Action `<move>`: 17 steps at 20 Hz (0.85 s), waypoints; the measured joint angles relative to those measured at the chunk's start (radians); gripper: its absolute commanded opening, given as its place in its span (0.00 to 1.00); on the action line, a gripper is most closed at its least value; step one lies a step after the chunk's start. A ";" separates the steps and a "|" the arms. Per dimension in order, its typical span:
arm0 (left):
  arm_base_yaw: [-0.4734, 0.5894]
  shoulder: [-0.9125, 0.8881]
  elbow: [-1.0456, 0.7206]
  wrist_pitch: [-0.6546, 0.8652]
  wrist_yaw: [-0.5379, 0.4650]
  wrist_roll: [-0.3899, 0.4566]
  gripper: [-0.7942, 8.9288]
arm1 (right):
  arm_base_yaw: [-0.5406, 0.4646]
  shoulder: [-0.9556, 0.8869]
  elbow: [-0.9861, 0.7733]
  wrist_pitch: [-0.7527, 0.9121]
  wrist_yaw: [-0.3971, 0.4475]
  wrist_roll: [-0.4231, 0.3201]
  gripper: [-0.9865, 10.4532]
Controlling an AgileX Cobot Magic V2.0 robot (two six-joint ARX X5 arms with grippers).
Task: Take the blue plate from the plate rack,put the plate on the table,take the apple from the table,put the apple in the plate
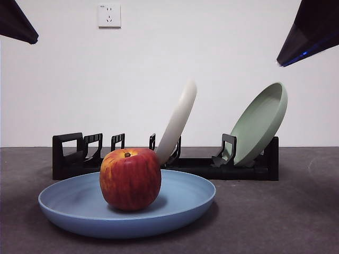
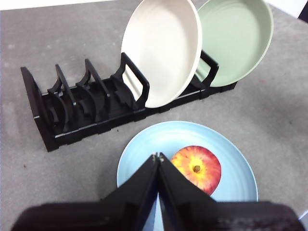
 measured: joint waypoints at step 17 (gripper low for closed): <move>0.432 -0.213 -0.103 0.112 0.101 0.047 0.08 | 0.000 -0.006 0.000 0.000 0.000 0.003 0.08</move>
